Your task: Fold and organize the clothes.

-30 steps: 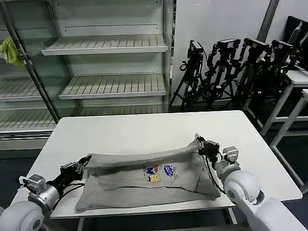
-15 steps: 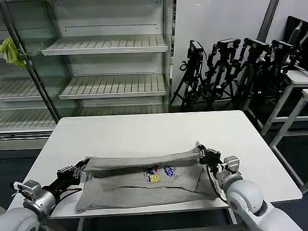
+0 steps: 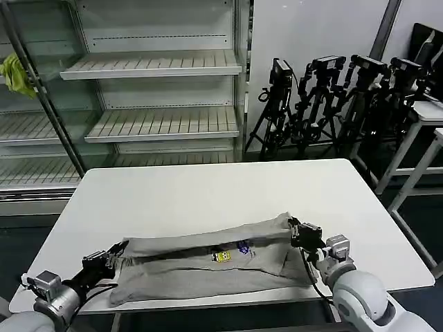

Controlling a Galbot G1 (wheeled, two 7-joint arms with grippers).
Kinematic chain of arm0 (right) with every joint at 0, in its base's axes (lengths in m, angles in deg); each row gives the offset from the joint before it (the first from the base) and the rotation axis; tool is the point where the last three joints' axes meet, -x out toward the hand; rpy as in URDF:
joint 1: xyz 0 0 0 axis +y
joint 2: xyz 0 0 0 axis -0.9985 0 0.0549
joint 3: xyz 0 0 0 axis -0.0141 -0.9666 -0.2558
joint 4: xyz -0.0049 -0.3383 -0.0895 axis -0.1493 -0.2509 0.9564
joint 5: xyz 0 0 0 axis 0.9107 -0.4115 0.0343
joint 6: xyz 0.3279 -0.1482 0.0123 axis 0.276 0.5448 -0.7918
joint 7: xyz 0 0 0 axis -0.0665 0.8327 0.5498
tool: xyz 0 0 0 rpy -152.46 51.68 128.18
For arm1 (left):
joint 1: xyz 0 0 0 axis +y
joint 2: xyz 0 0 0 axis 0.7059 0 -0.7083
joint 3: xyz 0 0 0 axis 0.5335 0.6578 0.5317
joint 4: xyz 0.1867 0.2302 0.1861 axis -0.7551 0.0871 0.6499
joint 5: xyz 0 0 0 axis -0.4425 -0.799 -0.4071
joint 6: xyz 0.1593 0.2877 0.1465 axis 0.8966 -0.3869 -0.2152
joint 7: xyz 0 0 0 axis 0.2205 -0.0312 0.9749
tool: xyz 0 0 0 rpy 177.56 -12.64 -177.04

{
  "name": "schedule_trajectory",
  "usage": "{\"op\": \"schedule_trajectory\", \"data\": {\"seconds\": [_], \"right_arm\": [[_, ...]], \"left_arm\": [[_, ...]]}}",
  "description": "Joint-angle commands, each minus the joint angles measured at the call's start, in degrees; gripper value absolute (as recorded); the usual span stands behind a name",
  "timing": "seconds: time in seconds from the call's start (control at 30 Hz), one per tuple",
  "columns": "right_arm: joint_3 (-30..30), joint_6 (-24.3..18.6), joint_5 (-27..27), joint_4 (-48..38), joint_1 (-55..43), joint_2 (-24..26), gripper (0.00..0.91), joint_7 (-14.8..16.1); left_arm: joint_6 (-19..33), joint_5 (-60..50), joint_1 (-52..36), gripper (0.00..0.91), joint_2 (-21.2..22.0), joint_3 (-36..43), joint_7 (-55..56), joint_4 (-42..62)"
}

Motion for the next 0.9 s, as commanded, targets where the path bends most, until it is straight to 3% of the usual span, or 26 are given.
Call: {"op": "schedule_trajectory", "data": {"seconds": [0.03, 0.17, 0.2, 0.23, 0.27, 0.3, 0.67, 0.9], "right_arm": [[0.8, -0.2, -1.1, 1.5, 3.9, 1.7, 0.0, 0.1], [1.1, -0.4, -2.4, 1.9, 5.6, 1.9, 0.0, 0.2], [1.2, -0.3, -2.6, 2.0, 5.8, 2.0, 0.071, -0.1], [1.2, -0.3, -2.7, 2.1, 5.9, 2.0, 0.544, -0.2], [1.3, -0.1, -3.0, 2.4, 6.3, 2.0, 0.816, -0.4], [1.5, -0.1, -3.5, 2.7, 6.6, 2.2, 0.907, -0.5], [3.8, -0.9, -6.9, 4.8, 9.5, 3.6, 0.907, -1.6], [16.1, -3.0, -6.9, 7.6, 8.8, 2.1, 0.907, -2.4]], "left_arm": [[-0.1, -0.8, 2.5, 0.06, 0.2, -0.2, 0.0, -0.4], [-0.4, -1.4, 3.6, 0.06, 0.5, -0.3, -0.1, -0.7], [-0.5, -1.5, 3.7, 0.081, 0.5, -0.2, 0.0, -0.7], [-0.6, -2.0, 3.9, 0.453, 0.6, -0.2, 0.0, -0.7], [-0.7, -2.3, 4.2, 0.776, 0.7, -0.2, 0.0, -1.0], [-0.8, -2.3, 4.3, 0.907, 0.7, -0.2, 0.0, -1.1], [-0.9, -5.4, 7.6, 0.907, 0.9, -3.6, 0.8, -2.6], [-1.3, -7.9, 8.2, 0.907, 1.7, -11.7, 3.4, -5.1]]}}
